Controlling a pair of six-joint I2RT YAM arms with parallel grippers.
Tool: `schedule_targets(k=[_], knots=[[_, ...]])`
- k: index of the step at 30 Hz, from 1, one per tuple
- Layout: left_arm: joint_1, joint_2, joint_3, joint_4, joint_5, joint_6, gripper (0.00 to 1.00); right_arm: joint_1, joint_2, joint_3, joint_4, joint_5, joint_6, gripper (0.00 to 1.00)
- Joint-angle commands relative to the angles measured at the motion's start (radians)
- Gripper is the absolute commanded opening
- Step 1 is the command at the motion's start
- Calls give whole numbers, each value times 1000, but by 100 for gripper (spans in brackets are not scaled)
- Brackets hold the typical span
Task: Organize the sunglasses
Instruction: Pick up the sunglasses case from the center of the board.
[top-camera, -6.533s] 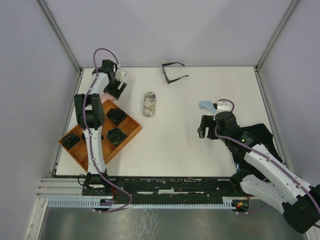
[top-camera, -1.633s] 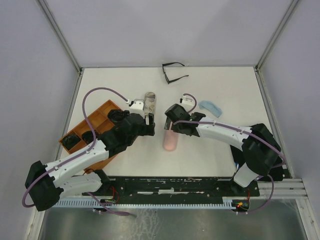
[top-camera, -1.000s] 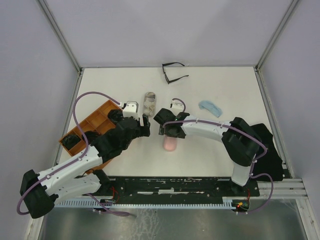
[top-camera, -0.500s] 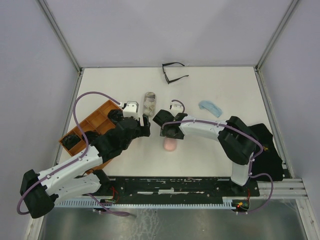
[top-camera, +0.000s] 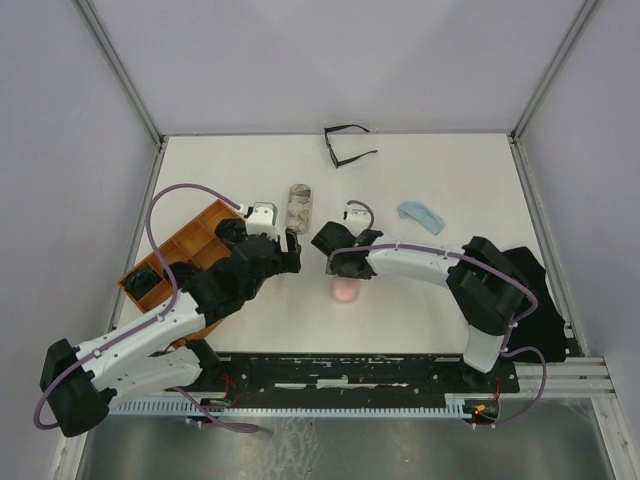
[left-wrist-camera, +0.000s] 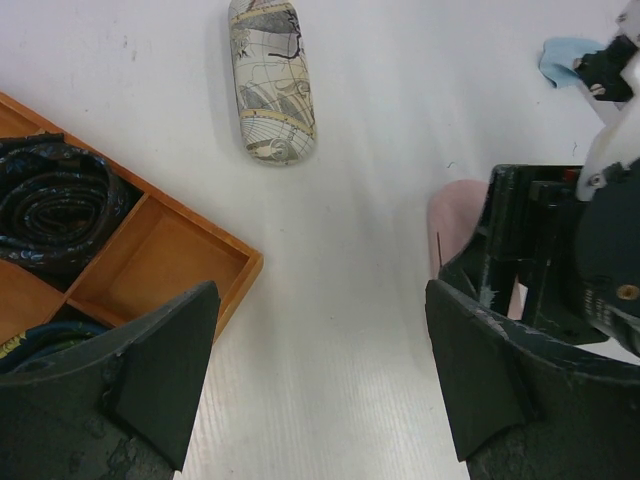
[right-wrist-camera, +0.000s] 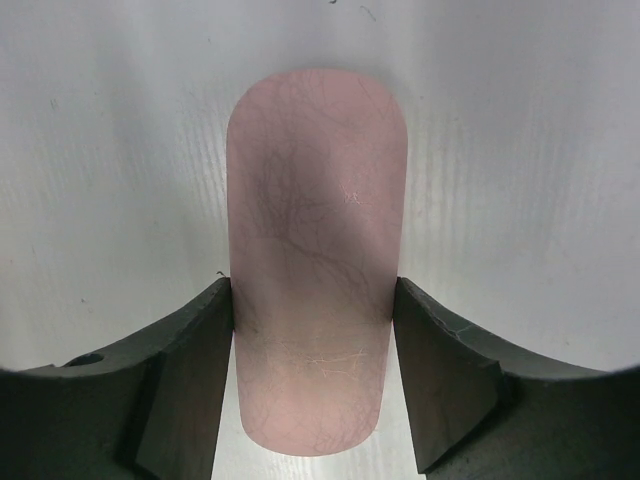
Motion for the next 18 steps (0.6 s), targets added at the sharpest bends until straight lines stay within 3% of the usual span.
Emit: schedule_targets(k=[1, 2, 3, 8, 14, 18], knots=[[1, -31, -2, 64, -6, 11, 90, -11, -179, -77, 104, 72, -102, 12], [2, -36, -4, 70, -2, 10, 90, -20, -212, -97, 126, 62, -130, 3], [1, -41, -7, 79, 5, 11, 90, -34, -247, -119, 154, 43, -169, 0], [1, -50, -10, 136, 79, 27, 90, -166, -399, -208, 295, -221, -369, 0], [2, -76, -17, 250, 209, 30, 90, -308, -599, -319, 468, -481, -479, 0], [2, -86, -24, 325, 304, 27, 90, -356, -692, -262, 378, -555, -541, 0]])
